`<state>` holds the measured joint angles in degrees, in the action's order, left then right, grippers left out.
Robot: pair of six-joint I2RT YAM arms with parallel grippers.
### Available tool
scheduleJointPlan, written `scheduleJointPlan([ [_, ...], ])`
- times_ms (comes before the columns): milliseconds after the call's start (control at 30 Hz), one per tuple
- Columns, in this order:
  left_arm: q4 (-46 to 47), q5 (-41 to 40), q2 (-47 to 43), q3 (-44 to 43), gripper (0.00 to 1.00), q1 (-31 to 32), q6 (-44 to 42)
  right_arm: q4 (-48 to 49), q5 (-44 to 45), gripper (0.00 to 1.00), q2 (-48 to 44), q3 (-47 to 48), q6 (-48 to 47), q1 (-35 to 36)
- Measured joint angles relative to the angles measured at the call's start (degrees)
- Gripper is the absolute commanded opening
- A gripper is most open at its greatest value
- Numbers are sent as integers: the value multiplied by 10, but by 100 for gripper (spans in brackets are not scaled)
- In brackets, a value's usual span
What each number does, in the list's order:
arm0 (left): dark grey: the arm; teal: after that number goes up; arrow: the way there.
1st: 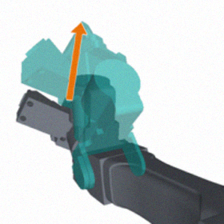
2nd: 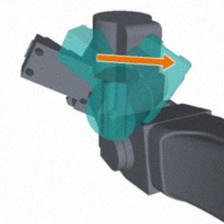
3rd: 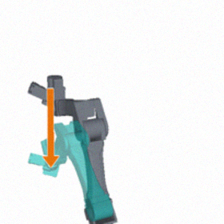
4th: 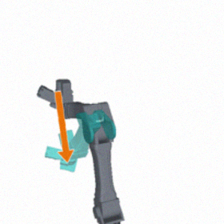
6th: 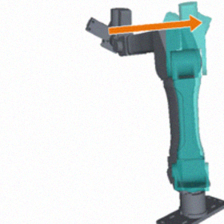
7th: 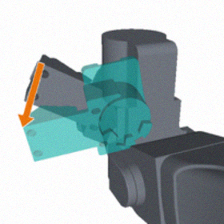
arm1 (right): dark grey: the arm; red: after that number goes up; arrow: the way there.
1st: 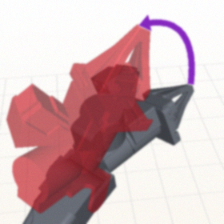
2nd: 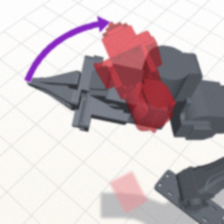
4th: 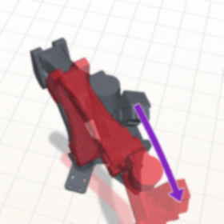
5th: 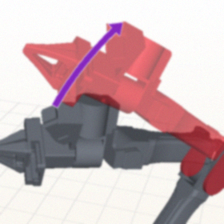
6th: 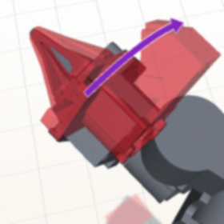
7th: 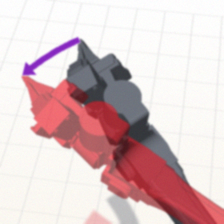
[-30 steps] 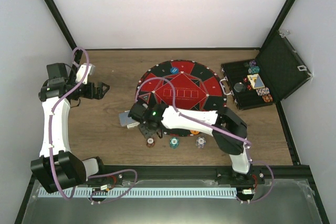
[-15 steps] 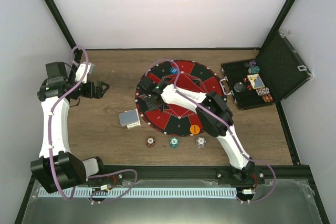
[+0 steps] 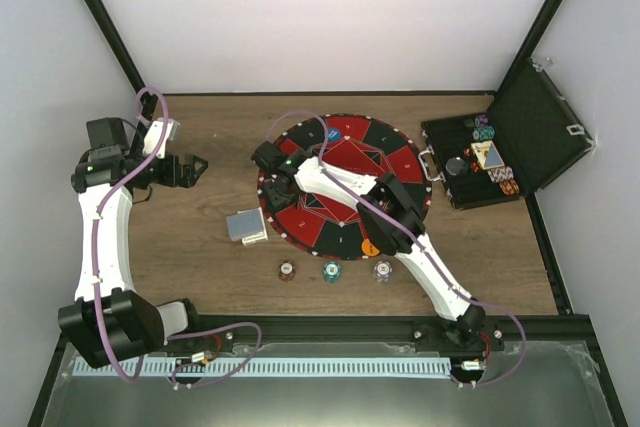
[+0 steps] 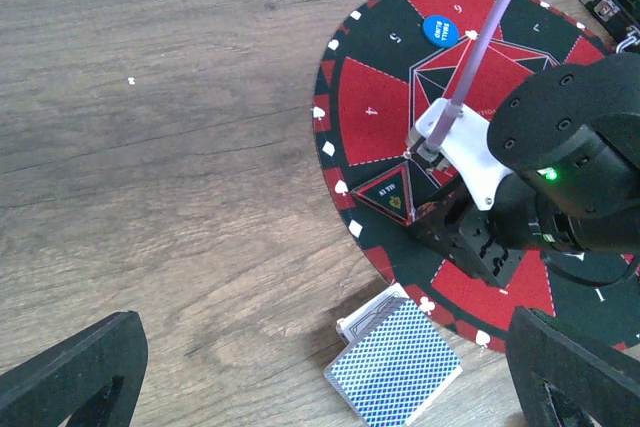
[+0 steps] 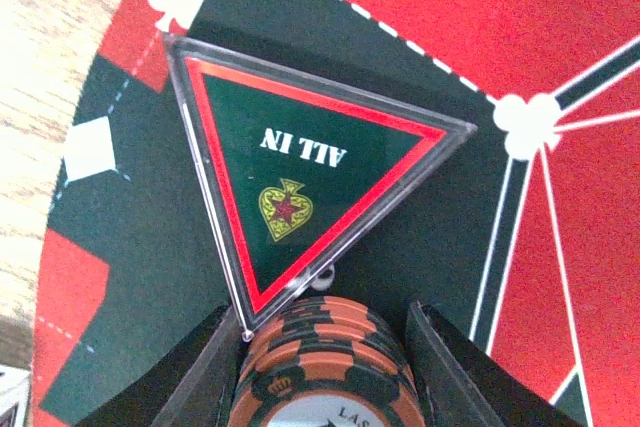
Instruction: Distribute texas hold em gaming equipment
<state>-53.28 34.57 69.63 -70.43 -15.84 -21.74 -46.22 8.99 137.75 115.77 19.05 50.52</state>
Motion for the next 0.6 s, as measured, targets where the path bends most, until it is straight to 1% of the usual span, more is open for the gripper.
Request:
scheduleJointPlan([
  [167,0,0,0,0,100,0,0,-6,-6,28,17,28,0,-2],
  [267,0,0,0,0,100,0,0,-7,-6,35,17,28,0,-2],
  [300,0,0,1,0,100,0,-1,-7,-6,40,17,28,0,-2],
  [367,0,0,1,0,100,0,-2,-6,-6,58,17,26,0,-2],
  [400,0,1,1,0,100,0,-2,-5,-6,64,16,25,-1,-2],
  [467,0,1,1,0,100,0,-2,-2,-3,71,14,23,-4,-2],
  [533,0,1,1,0,100,0,-3,-3,-1,77,14,23,-7,-2],
  [600,-10,2,5,-6,100,0,-8,-6,2,78,12,24,-10,-2],
])
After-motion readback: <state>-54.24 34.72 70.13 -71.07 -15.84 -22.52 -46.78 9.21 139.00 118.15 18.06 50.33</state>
